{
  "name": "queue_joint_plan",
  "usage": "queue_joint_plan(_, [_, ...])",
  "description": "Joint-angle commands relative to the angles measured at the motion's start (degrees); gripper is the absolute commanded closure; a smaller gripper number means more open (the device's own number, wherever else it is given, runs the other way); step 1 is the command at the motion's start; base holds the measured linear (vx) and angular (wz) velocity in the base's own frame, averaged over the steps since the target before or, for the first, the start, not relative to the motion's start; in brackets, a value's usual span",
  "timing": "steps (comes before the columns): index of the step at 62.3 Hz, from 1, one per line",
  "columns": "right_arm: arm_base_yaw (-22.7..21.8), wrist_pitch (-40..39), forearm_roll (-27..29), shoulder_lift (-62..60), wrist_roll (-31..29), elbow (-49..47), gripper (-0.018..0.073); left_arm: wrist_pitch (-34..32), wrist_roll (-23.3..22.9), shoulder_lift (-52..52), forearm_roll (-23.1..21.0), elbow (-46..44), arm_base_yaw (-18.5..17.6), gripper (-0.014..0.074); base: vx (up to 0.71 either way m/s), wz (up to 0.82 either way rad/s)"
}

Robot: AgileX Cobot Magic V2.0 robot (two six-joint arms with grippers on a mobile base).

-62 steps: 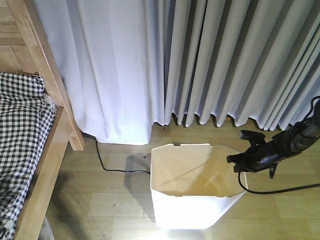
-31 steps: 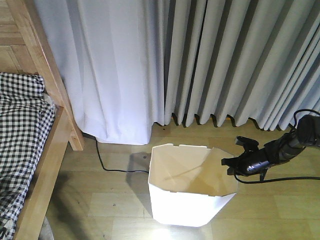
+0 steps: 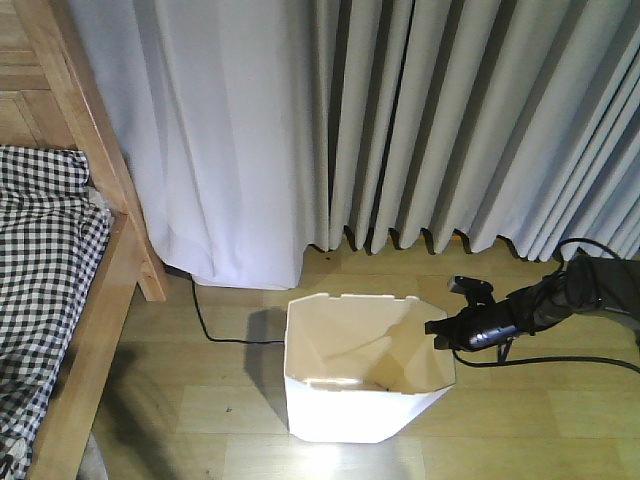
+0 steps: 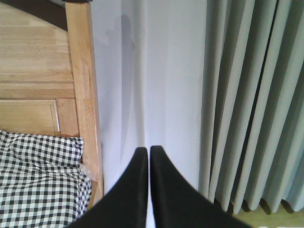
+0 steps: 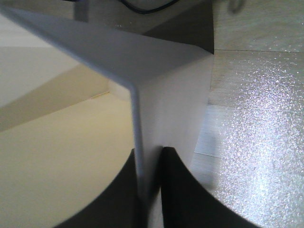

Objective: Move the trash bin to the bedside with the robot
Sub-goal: 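Lower the bin to the floor beside the bed with the right gripper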

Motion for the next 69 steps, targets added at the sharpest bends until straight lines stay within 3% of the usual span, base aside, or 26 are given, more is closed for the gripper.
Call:
queue_joint_plan(1, [-0.1,8.4,3.1,-4.0,-1.2,-2.1,0.0564,-4.4,-0.5,-0.6,-0.2,1.6,-0.3,0.0602,0.0,0.0])
queue_joint_plan(15, [-0.1,6.9,3.0,-2.8,-2.9,-2.6,0.0548,-4.4,-0.5,-0.6,-0.2,1.6,-0.3,0.0602,0.0,0.0])
queue_joint_plan(25, [-0.1,7.1,3.2,-2.0,-2.3,-2.6,0.048,-4.4,-0.5,-0.6,-0.2,1.6,-0.3,0.0602,0.0,0.0])
queue_joint_plan(50, [-0.7,12.5,2.9,-2.2,0.5,-2.6,0.0088,-4.4,-0.5,-0.6,-0.2,1.6,-0.3,0.0602,0.0,0.0])
queue_joint_plan(61, [-2.0,14.2,1.8,-3.0,2.5,-2.4,0.0063,-4.4,-0.5,-0.6,-0.2,1.6,-0.3,0.0602,0.0,0.0])
queue_joint_plan(69, [-2.7,15.7,-2.7,-3.9,5.5,-2.4,0.0071,-4.4,-0.5,-0.6,-0.2,1.6,-0.3,0.0602,0.0,0.0])
